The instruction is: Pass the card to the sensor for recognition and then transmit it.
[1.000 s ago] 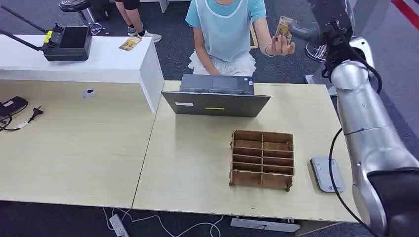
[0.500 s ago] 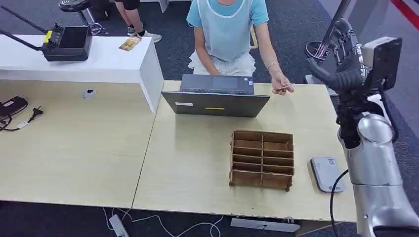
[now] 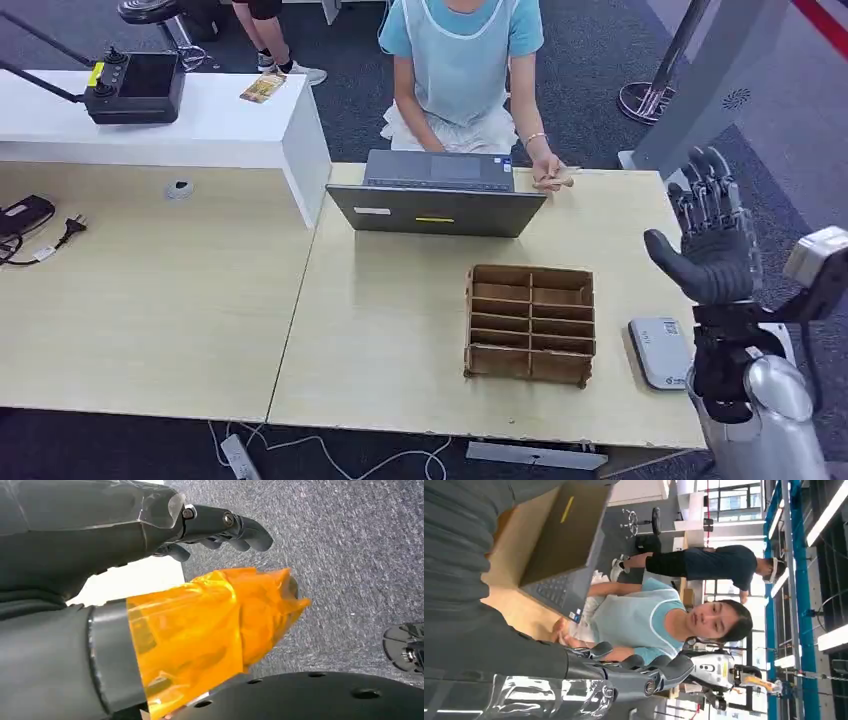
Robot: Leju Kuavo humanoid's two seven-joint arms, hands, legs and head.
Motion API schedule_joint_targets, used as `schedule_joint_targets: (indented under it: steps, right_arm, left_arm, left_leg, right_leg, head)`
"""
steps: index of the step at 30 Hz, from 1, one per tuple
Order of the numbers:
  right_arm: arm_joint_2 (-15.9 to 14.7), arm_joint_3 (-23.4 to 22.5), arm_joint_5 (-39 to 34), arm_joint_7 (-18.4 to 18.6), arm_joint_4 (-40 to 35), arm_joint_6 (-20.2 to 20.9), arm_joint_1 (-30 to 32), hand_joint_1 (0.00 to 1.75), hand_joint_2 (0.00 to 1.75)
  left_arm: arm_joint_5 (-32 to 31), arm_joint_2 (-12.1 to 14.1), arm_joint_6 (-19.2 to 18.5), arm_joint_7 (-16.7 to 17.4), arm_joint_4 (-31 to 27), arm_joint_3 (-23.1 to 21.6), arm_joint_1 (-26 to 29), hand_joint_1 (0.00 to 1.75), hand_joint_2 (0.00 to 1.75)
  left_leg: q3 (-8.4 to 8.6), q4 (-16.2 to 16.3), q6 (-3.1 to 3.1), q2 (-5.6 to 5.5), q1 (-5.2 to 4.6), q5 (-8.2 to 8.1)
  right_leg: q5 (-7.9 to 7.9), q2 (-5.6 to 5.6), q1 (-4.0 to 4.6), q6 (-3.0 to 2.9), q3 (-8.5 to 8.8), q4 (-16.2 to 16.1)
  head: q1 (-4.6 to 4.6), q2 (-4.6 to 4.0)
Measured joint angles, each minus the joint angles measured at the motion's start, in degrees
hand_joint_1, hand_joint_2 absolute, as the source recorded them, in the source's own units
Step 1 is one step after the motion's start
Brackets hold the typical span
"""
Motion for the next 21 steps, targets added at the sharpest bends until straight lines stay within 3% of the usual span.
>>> schedule_joint_targets:
  steps: [7,11,14,18,21]
  right_arm:
    - [0.2,-0.6,3.4,-2.9,-7.3,-1.5,9.2,0.0,1.75]
    - [0.3,-0.7,9.4,-4.3,-10.5,-4.7,13.5,0.0,1.75]
    - [0.3,-1.2,17.6,-5.5,-13.0,-9.1,16.9,0.0,1.75]
    - [0.1,-1.9,36.3,-7.1,-16.4,-16.0,21.7,0.0,1.75]
    - [-0.3,-1.9,41.8,-6.7,-18.3,-17.7,24.1,0.0,1.75]
  left_arm:
    - [0.6,-0.3,0.4,0.0,0.0,0.9,0.0,0.0,0.0]
    - [1.4,-0.4,0.7,0.0,0.0,1.4,0.0,0.0,0.0]
    - [2.1,-0.5,1.0,0.0,0.0,2.2,0.0,0.0,0.0]
    - [2.5,-0.7,1.2,0.0,0.0,2.9,0.1,0.0,0.0]
    - [2.5,-0.7,1.2,0.0,0.0,3.3,0.1,0.0,0.0]
  left_leg:
    - [0.01,0.0,0.0,0.0,0.0,0.0]
    - [0.01,0.0,0.0,0.0,0.0,0.0]
    - [0.01,0.0,0.0,0.0,0.0,0.0]
    - [0.0,0.0,0.03,0.01,0.0,-0.05]
    - [0.02,0.0,0.01,0.04,0.0,-0.08]
  right_leg:
    - [-0.01,0.0,0.01,0.0,0.0,0.0]
    - [-0.01,-0.01,0.0,0.0,0.0,0.0]
    - [-0.01,-0.01,0.0,0.0,0.0,0.0]
    - [-0.08,0.0,0.0,0.0,0.0,0.0]
    - [-0.09,0.03,0.0,0.01,0.0,0.0]
  head:
    - [0.0,0.0]
    - [0.0,0.0]
    - [0.0,0.0]
    - [0.0,0.0]
    - [0.0,0.0]
